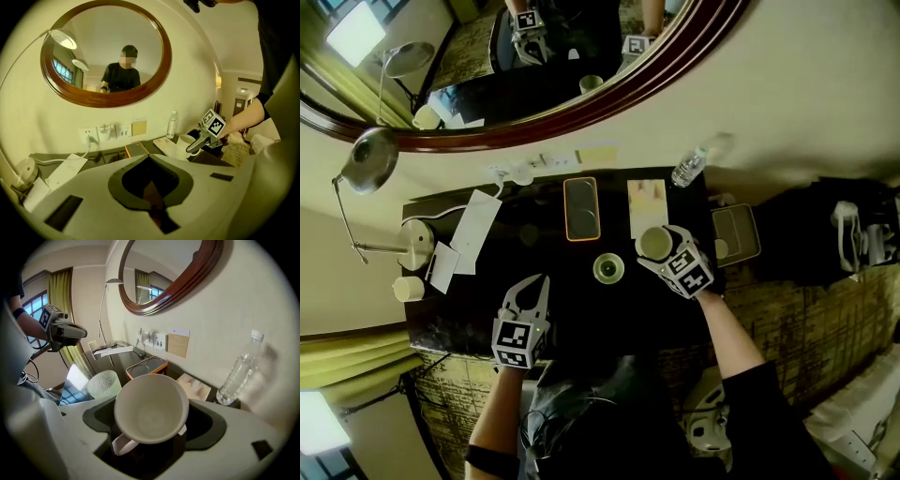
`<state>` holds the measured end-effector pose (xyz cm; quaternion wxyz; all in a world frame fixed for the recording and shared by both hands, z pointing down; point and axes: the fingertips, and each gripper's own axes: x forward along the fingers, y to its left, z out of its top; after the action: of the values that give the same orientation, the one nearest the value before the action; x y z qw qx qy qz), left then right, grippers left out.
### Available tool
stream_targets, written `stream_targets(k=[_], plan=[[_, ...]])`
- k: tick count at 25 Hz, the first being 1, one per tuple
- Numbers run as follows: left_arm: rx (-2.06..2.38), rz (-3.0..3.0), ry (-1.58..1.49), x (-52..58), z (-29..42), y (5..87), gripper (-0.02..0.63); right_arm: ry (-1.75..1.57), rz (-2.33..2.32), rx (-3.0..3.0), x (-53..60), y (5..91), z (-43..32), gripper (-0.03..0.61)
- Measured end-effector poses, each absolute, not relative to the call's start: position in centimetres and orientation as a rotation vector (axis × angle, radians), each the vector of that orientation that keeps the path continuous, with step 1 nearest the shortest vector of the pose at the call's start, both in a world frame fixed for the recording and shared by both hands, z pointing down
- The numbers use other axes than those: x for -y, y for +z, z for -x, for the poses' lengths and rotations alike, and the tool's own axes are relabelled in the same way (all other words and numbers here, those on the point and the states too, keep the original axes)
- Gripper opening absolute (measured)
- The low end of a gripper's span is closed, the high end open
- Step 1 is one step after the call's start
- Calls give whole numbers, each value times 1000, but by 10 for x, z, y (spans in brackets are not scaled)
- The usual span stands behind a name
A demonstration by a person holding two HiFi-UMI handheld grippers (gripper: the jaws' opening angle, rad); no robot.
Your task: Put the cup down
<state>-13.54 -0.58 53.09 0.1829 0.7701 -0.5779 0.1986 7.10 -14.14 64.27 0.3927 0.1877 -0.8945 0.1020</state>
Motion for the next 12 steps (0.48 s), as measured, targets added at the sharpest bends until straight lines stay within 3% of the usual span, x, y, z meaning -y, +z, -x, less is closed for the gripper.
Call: stream_targets(k=[12], plan=[[1672, -2144, 534, 54, 156, 564, 2, 106, -309, 2344, 212, 622, 37, 433]])
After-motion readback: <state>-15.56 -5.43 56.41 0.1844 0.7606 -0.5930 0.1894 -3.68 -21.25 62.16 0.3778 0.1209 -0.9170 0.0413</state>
